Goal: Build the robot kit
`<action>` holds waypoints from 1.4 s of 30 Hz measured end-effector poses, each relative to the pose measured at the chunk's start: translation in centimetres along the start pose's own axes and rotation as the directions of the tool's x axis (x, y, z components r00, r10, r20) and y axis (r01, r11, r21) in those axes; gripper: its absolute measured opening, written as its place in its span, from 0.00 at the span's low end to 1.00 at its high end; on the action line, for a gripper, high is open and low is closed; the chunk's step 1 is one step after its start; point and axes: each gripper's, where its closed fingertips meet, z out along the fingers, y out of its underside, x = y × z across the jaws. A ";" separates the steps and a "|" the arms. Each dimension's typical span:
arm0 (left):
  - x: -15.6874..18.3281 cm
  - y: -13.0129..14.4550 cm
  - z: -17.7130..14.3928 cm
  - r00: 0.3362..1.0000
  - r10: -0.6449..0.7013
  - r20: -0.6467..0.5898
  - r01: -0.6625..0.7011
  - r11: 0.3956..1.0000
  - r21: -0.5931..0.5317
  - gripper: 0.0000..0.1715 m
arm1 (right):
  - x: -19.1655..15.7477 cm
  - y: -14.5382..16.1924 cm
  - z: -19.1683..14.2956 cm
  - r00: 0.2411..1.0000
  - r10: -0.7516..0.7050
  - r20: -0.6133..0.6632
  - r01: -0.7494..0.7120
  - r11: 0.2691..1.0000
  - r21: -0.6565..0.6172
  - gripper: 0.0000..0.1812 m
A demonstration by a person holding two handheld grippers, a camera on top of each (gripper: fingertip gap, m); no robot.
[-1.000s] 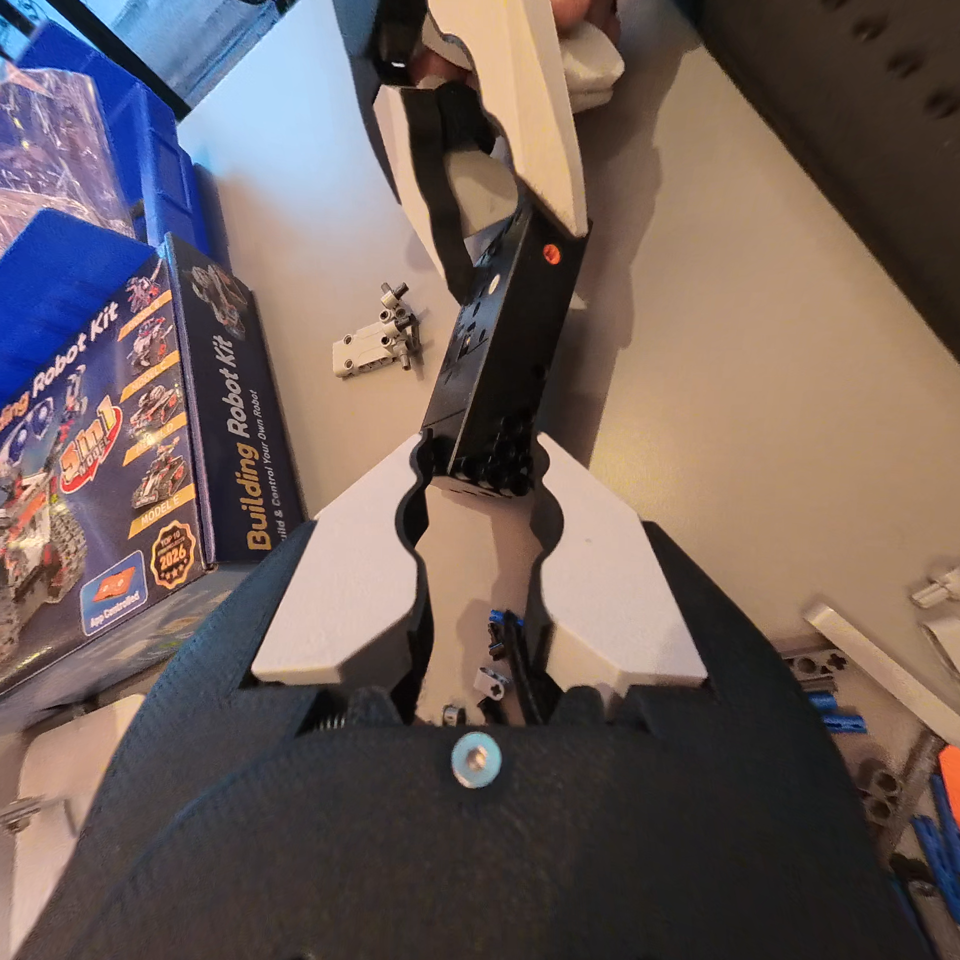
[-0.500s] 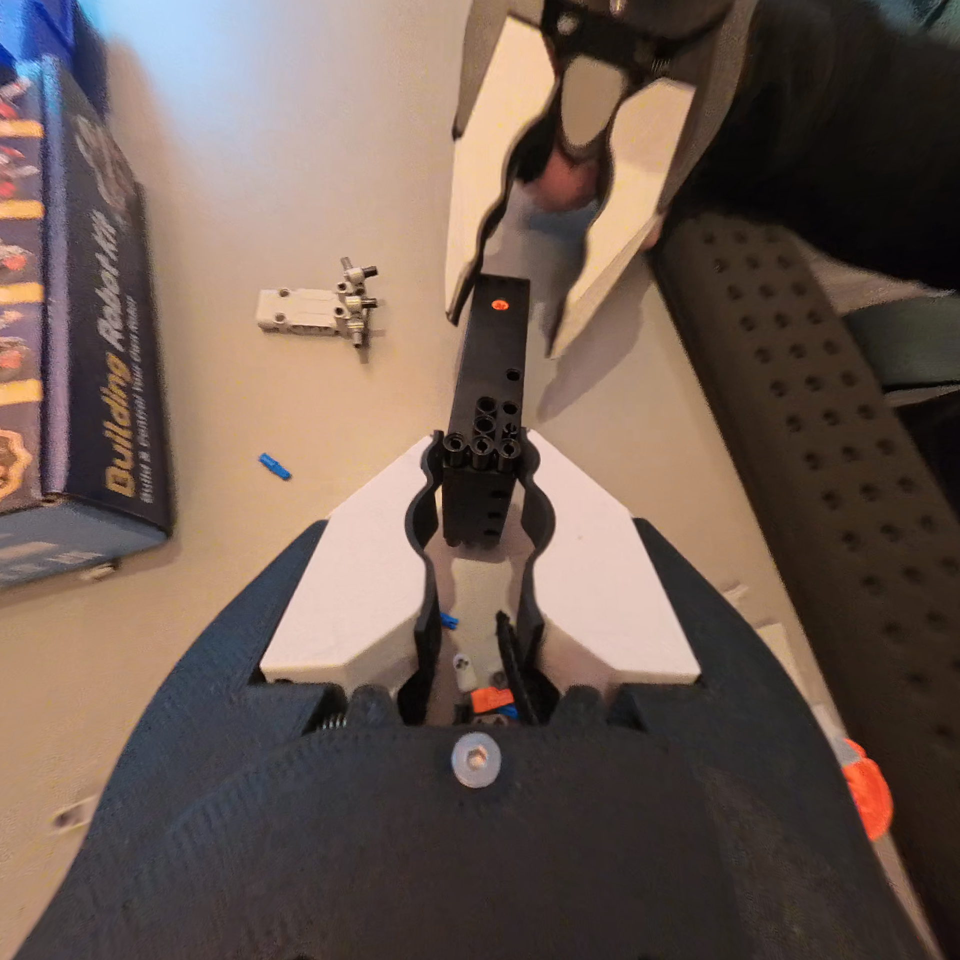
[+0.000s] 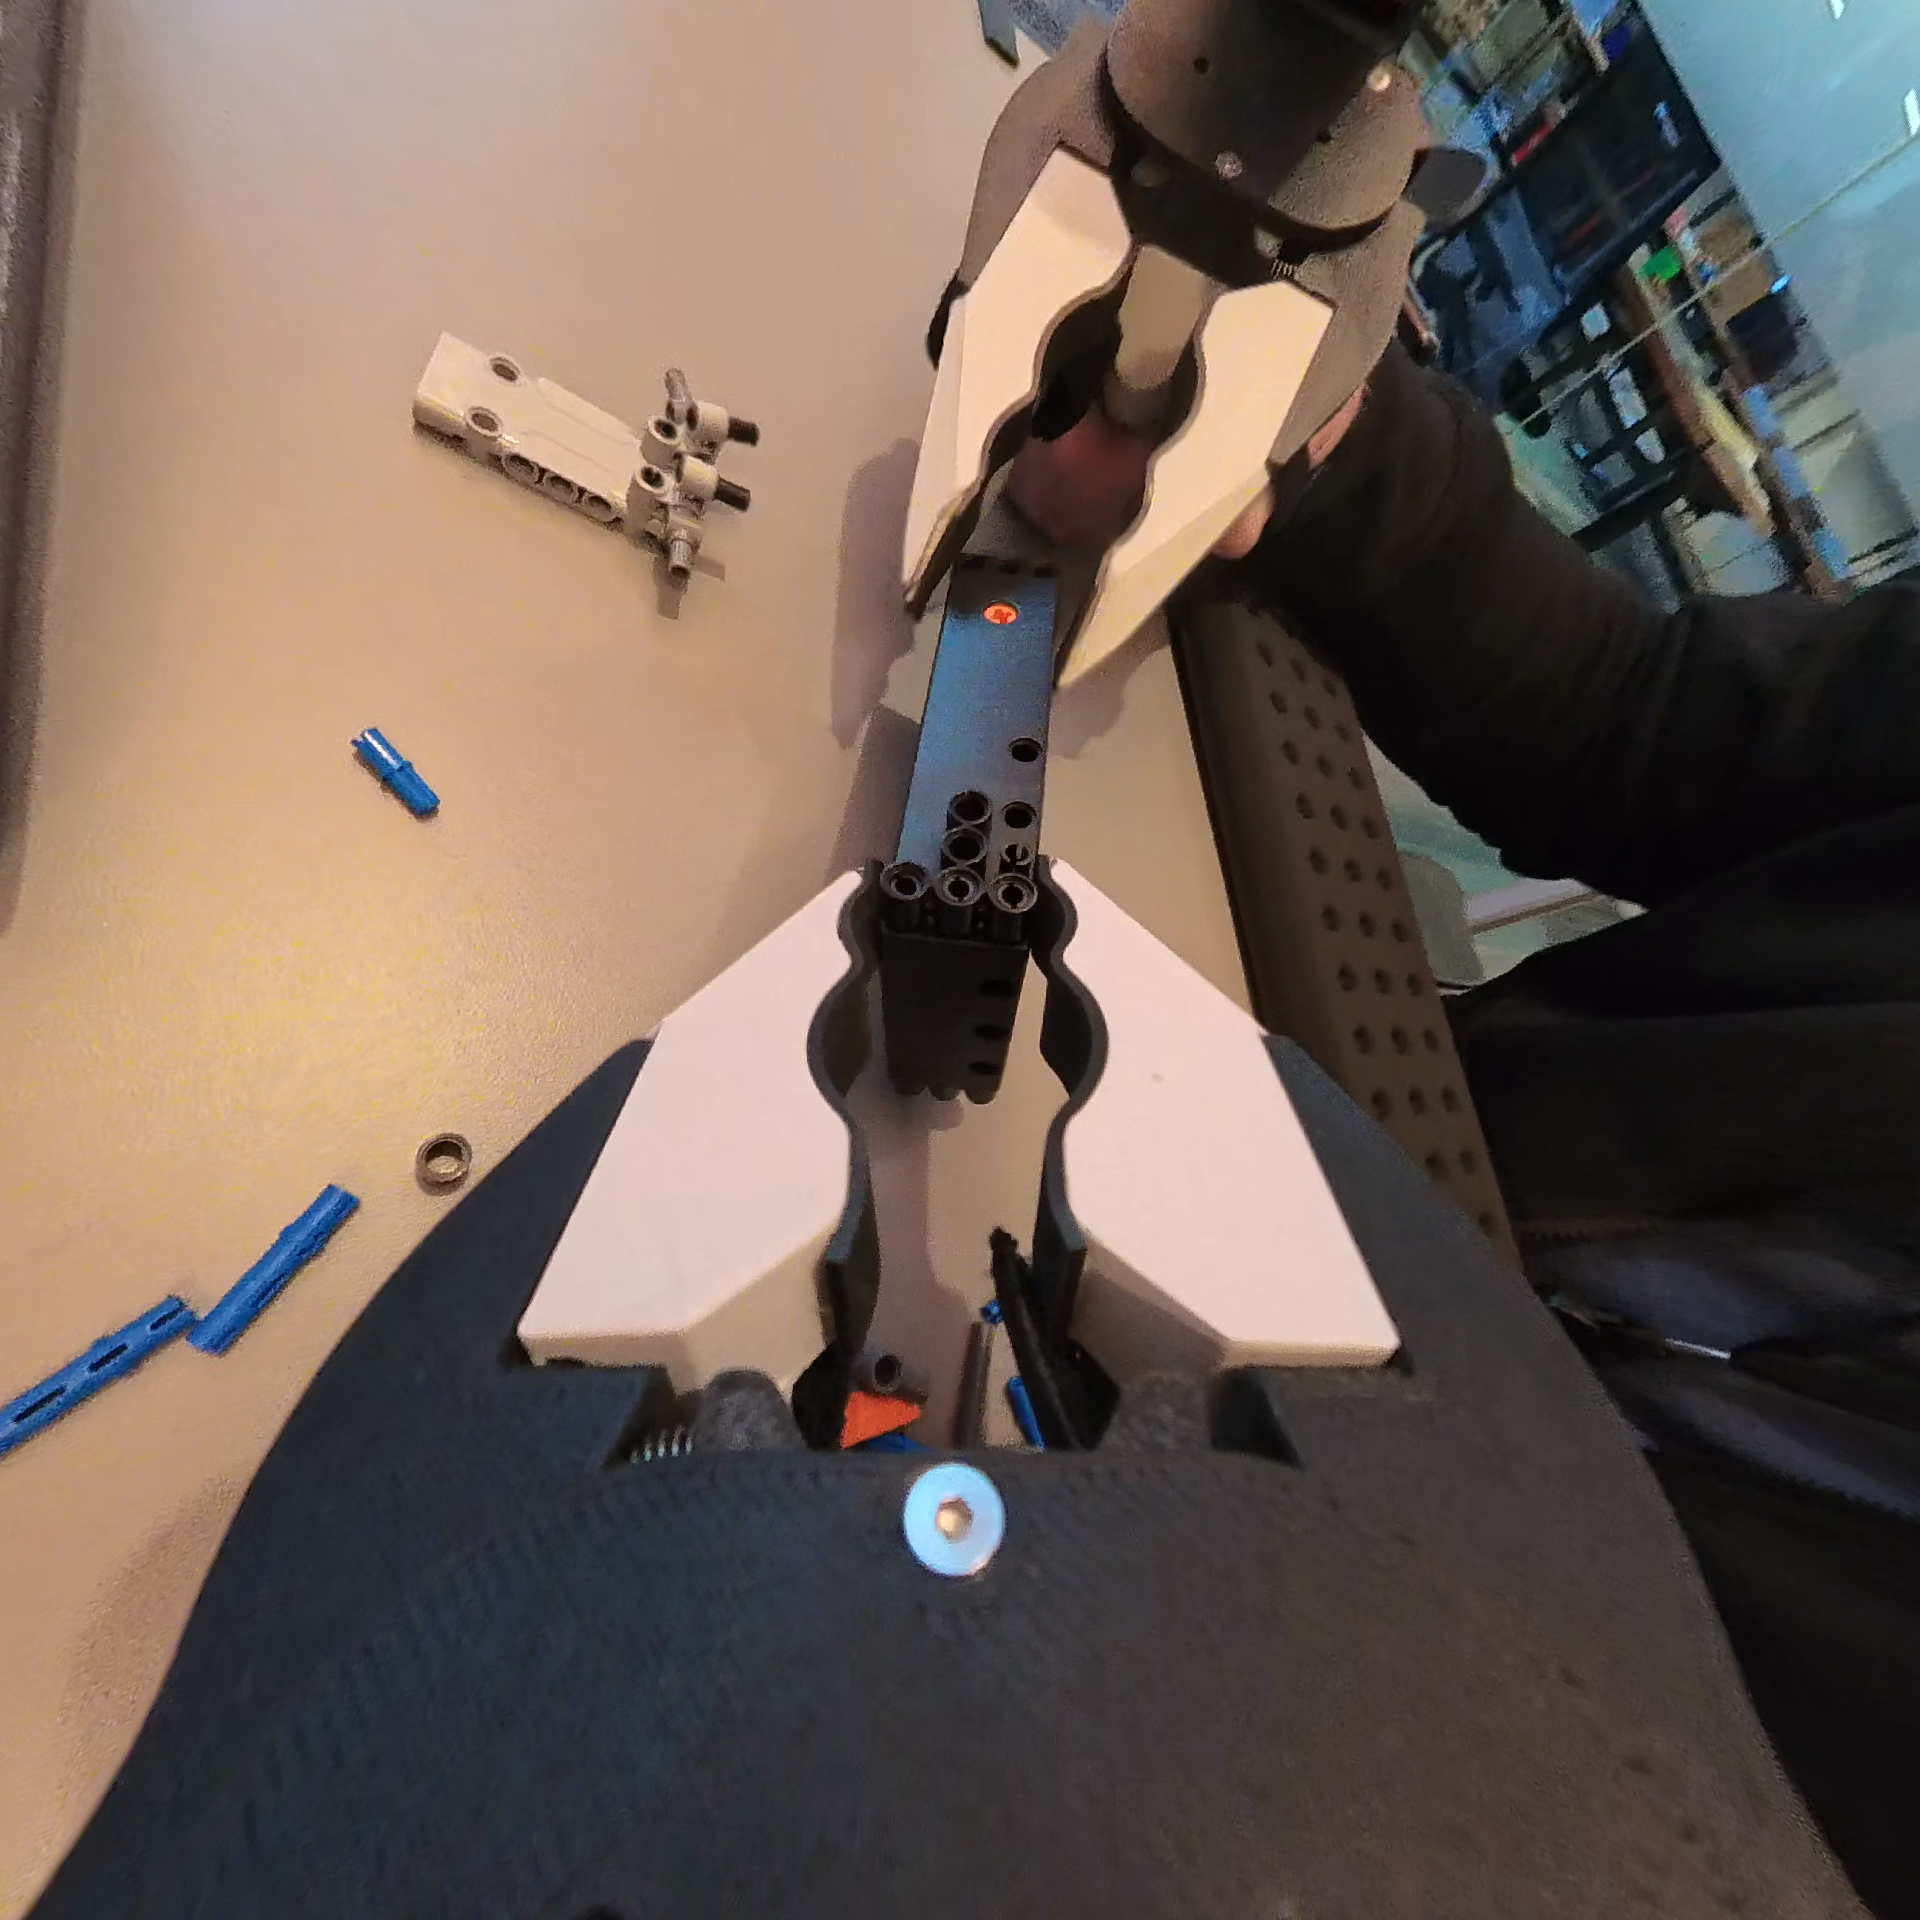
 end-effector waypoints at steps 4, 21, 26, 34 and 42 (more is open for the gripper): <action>-0.4 -0.1 0.1 0.998 -0.061 -0.016 0.062 0.998 0.013 0.15 | 1.2 -1.3 -1.5 0.997 0.079 -0.007 -0.078 0.991 0.104 0.14; -1.5 0.3 0.3 0.994 -0.107 0.017 0.107 0.994 0.002 0.17 | 1.5 -0.5 -1.0 0.998 0.017 -0.058 -0.015 0.999 0.045 0.05; -1.4 0.3 0.3 0.995 -0.096 0.024 0.096 0.995 -0.002 0.17 | 1.6 -0.5 -1.1 0.998 0.010 -0.060 -0.007 0.999 0.049 0.07; -1.3 0.2 0.4 0.996 -0.081 0.036 0.082 0.997 -0.008 0.17 | 2.0 -0.9 -1.9 0.997 0.010 -0.072 -0.003 0.996 0.089 0.09; -1.3 0.2 0.4 0.997 -0.068 0.041 0.068 0.998 -0.011 0.17 | 2.3 -1.1 -2.3 0.996 0.004 -0.086 0.005 0.994 0.107 0.09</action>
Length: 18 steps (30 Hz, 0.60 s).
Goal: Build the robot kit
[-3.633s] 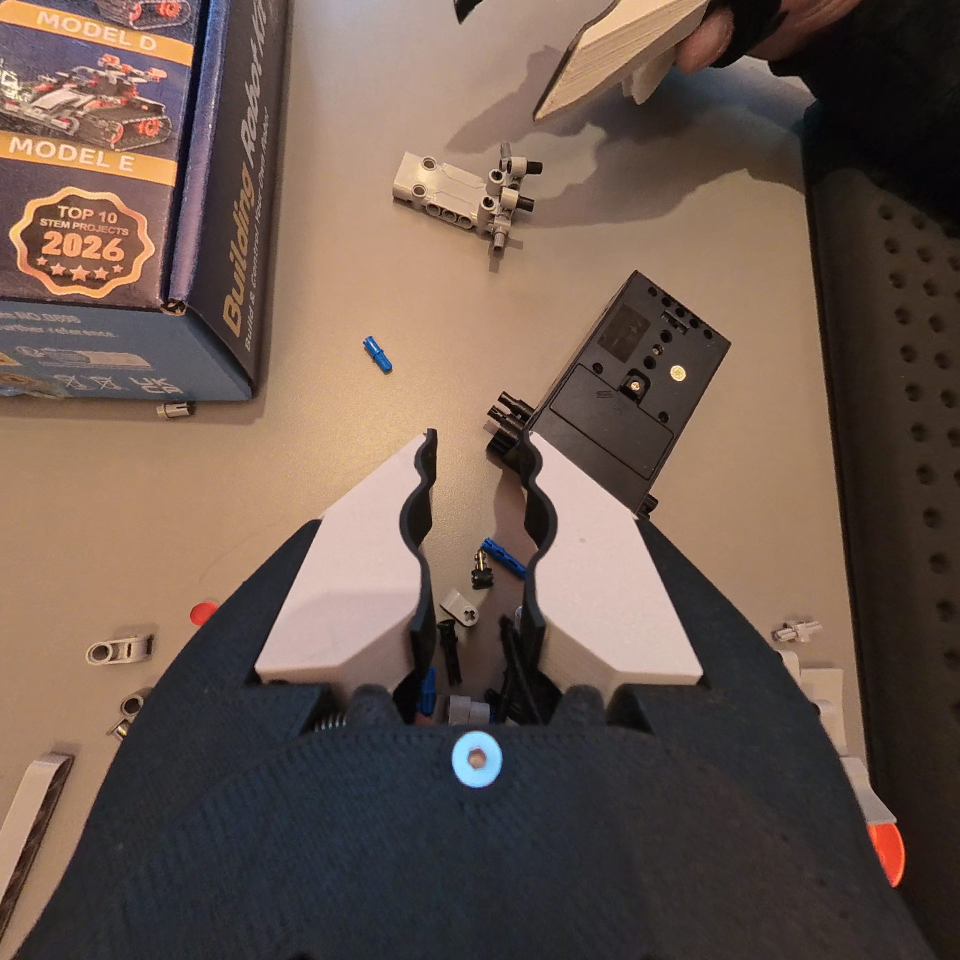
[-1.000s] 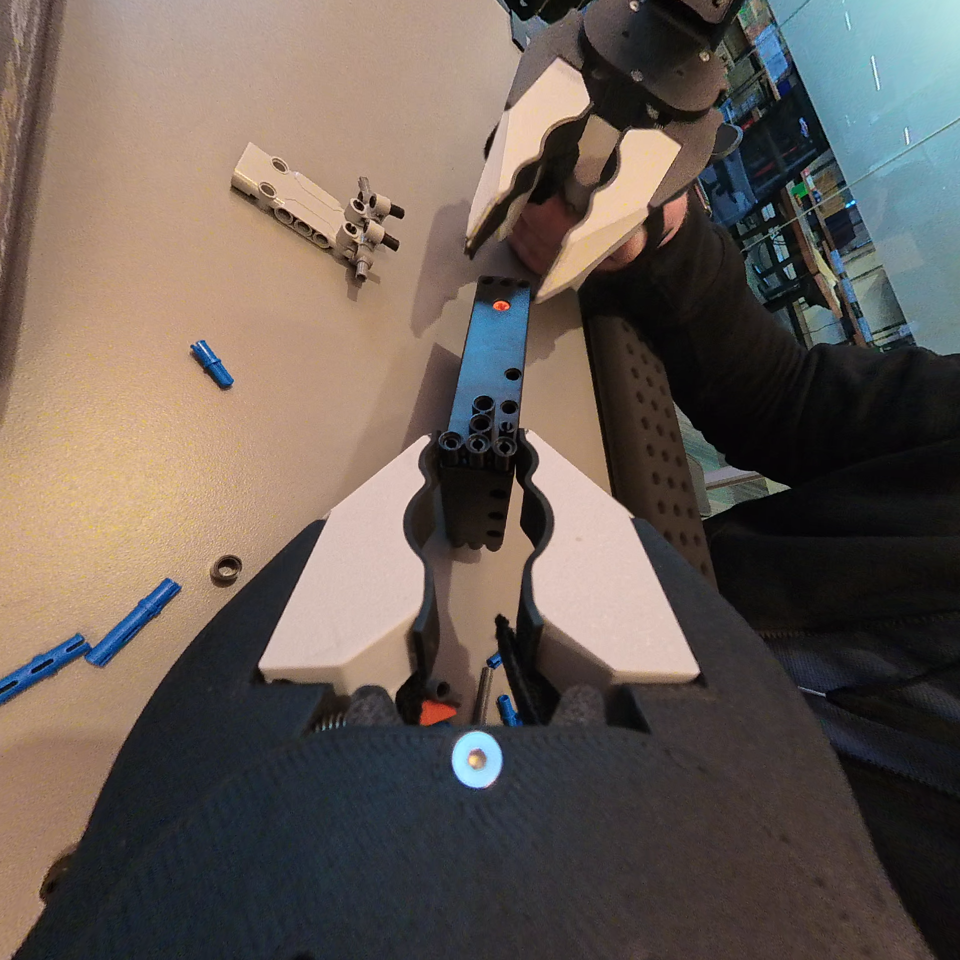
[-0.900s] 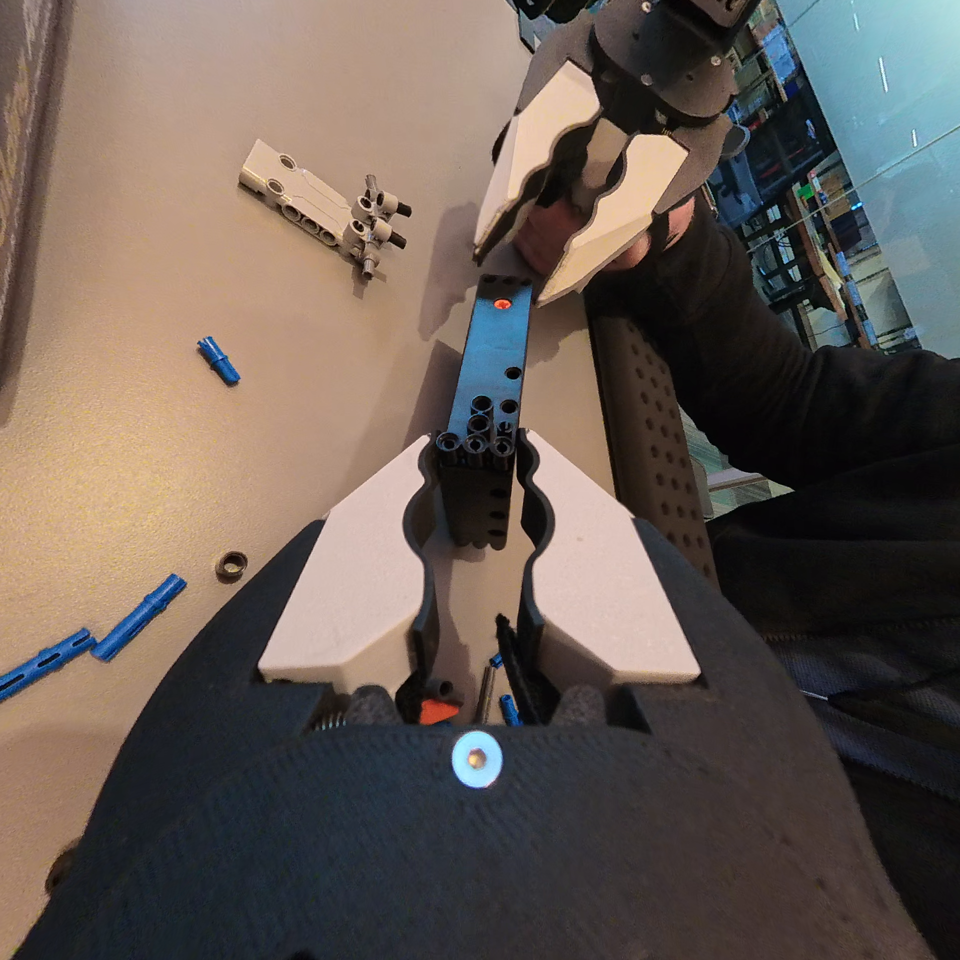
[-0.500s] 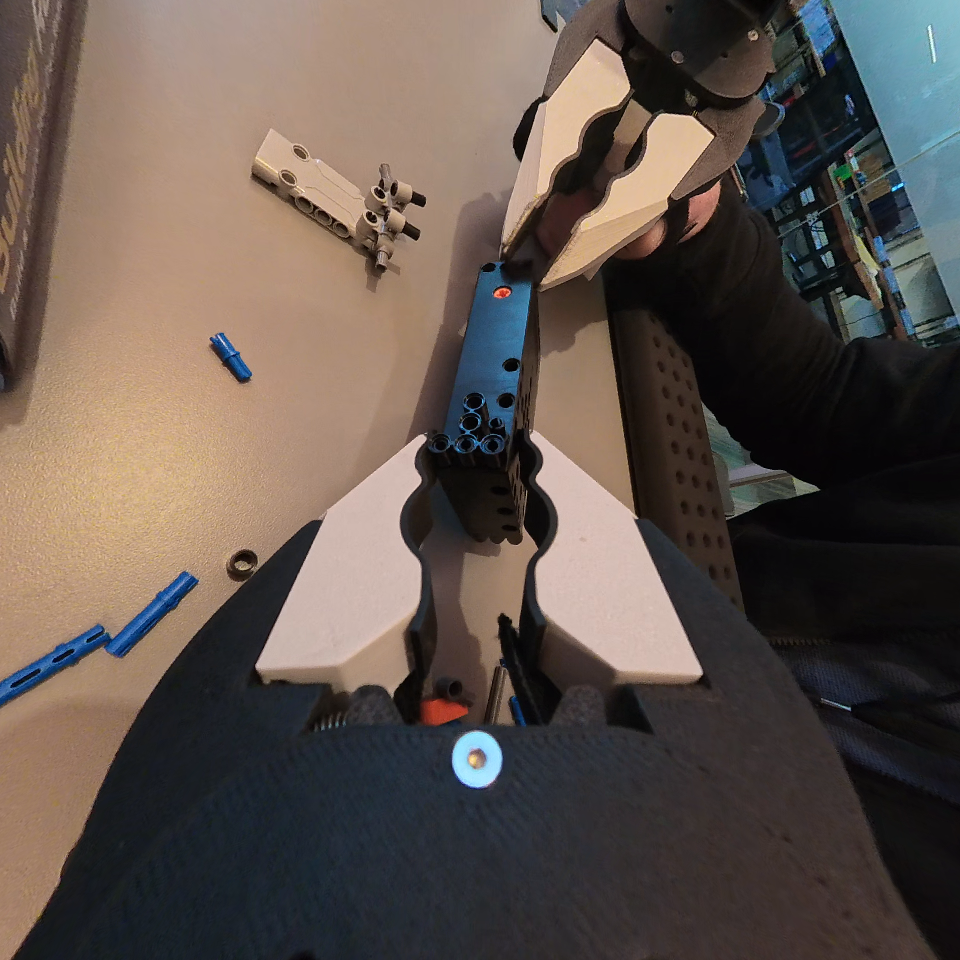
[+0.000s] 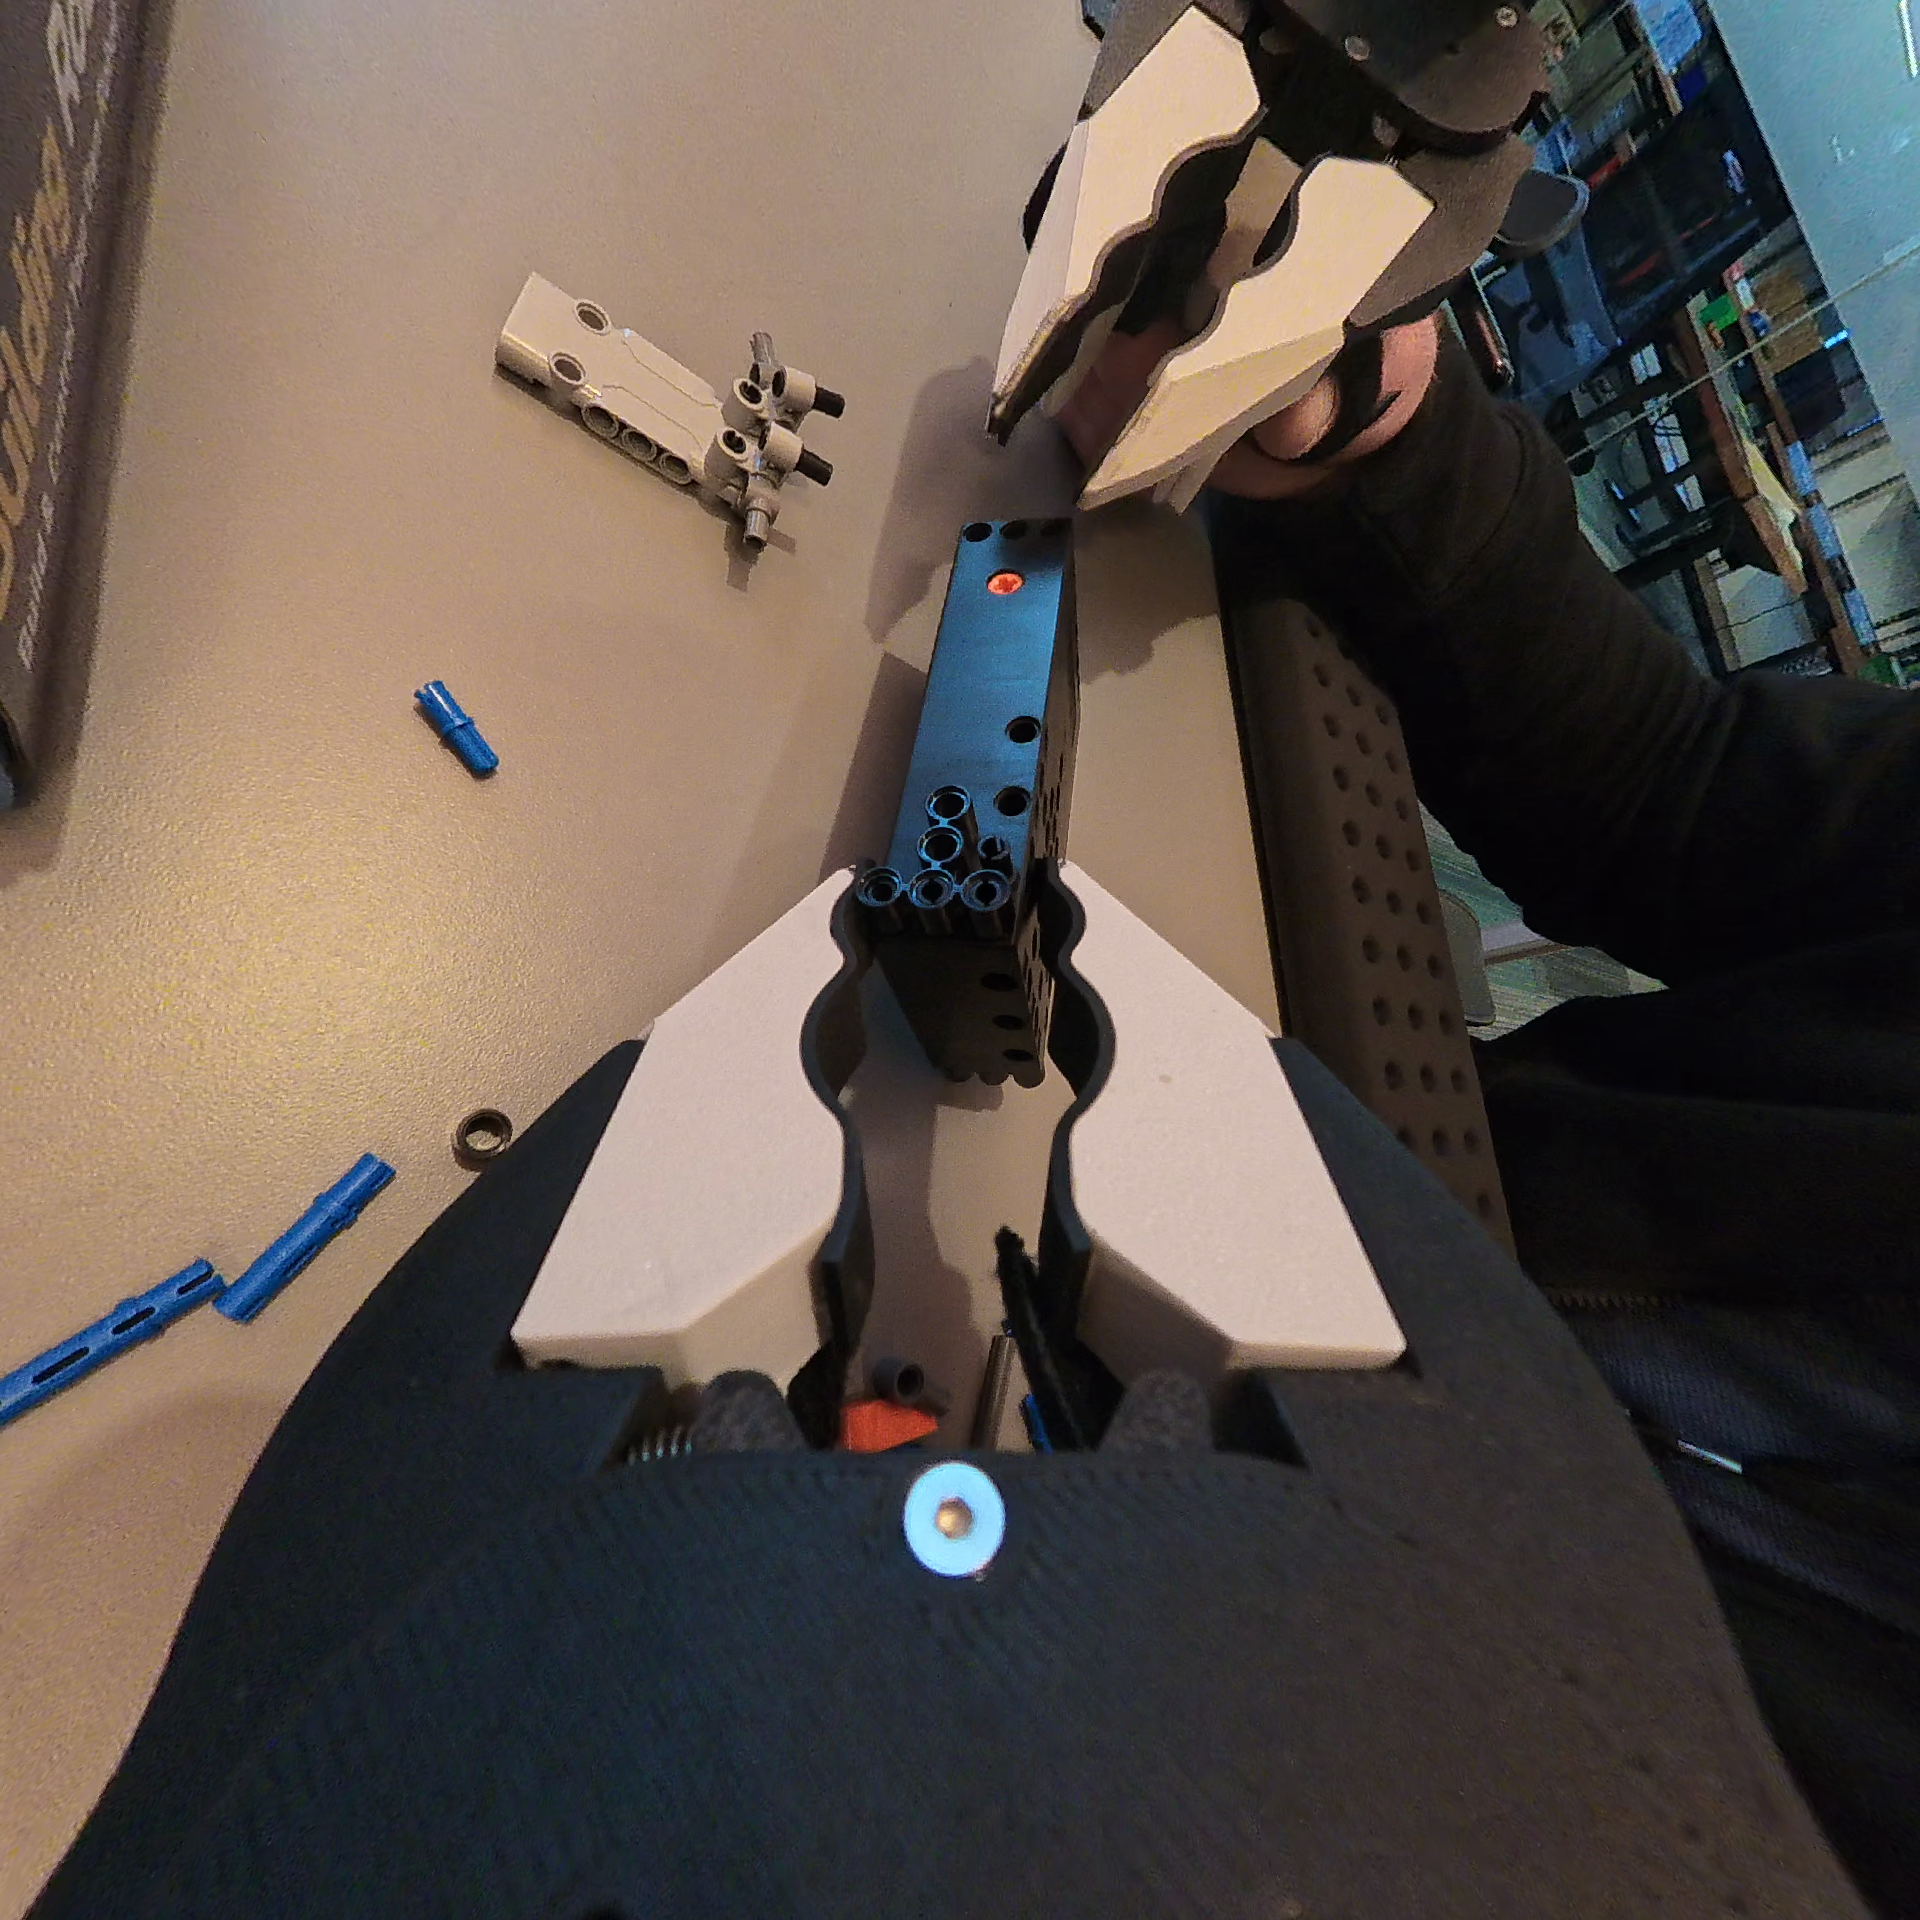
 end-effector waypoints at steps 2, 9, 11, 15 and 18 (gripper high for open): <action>0.0 0.0 0.0 1.000 0.000 -0.001 0.000 1.000 0.000 0.17 | 0.0 -0.2 -0.1 1.000 -0.004 0.001 0.004 1.000 0.011 0.09; -0.1 0.0 0.0 1.000 -0.007 -0.007 0.007 1.000 0.005 0.17 | 0.0 -0.4 -0.4 1.000 -0.005 0.003 0.004 1.000 0.027 0.10; -0.1 0.0 0.0 1.000 -0.009 -0.009 0.009 1.000 0.006 0.17 | 0.1 -0.5 -0.5 1.000 0.001 0.004 -0.001 0.999 0.038 0.09; -0.1 0.0 0.0 1.000 -0.007 -0.009 0.007 1.000 0.006 0.17 | 0.2 -0.6 -0.7 1.000 0.004 0.003 -0.004 0.999 0.048 0.09; -0.1 0.0 0.0 1.000 -0.008 -0.010 0.009 1.000 0.008 0.17 | 0.2 -0.6 -0.7 1.000 0.005 0.003 -0.005 0.999 0.048 0.09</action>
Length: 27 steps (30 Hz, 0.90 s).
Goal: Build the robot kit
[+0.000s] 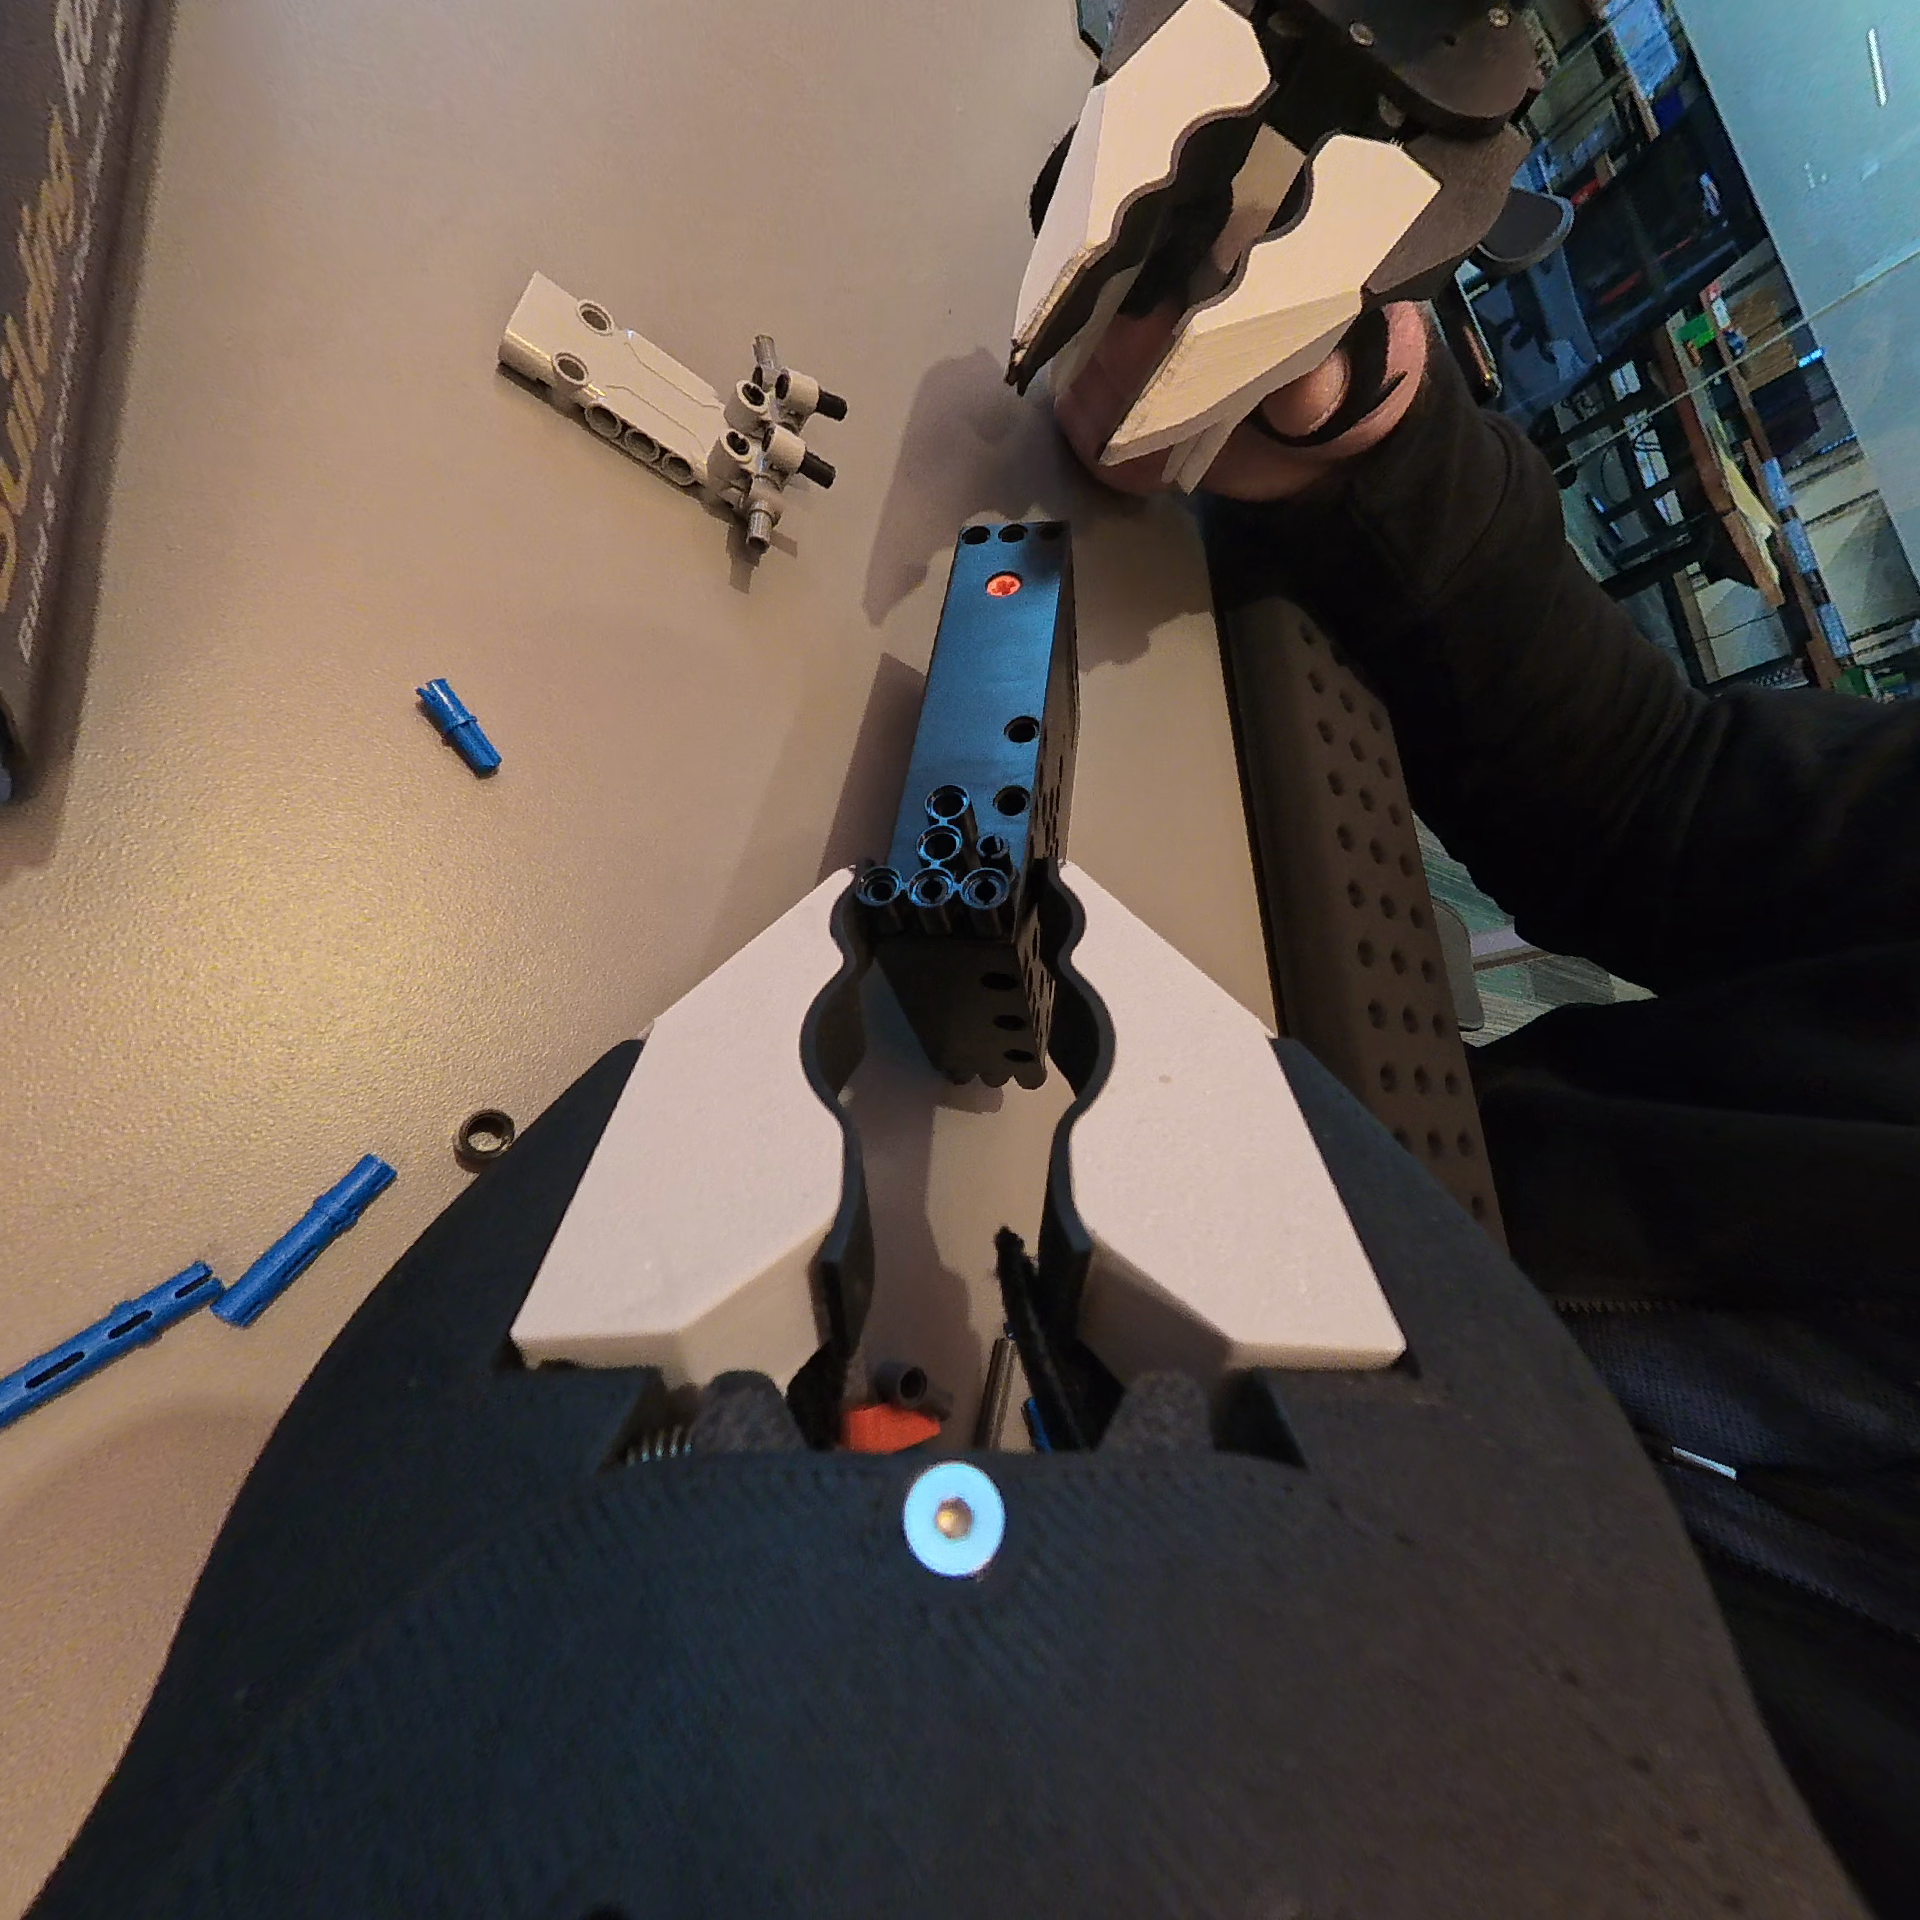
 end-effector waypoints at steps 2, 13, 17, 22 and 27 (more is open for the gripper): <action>0.0 0.0 0.0 1.000 -0.002 -0.001 0.002 1.000 0.001 0.17 | 0.1 0.0 -0.1 1.000 0.001 -0.002 -0.001 1.000 0.002 0.09; 0.0 0.0 0.0 1.000 0.000 -0.001 0.000 1.000 0.000 0.17 | 0.2 -0.2 -0.3 1.000 0.001 -0.008 -0.001 1.000 0.014 0.09; 0.0 0.0 0.0 1.000 0.000 -0.002 0.000 1.000 0.000 0.17 | 0.3 -0.2 -0.4 1.000 0.002 -0.011 -0.001 1.000 0.017 0.08; 0.0 0.0 0.0 1.000 -0.008 -0.010 0.008 1.000 0.005 0.17 | 0.4 -0.3 -0.6 1.000 0.005 -0.014 -0.005 1.000 0.026 0.08; 0.0 0.0 0.0 1.000 -0.006 -0.009 0.007 1.000 0.005 0.17 | 0.3 -0.3 -0.6 1.000 0.008 -0.006 -0.008 1.000 0.023 0.09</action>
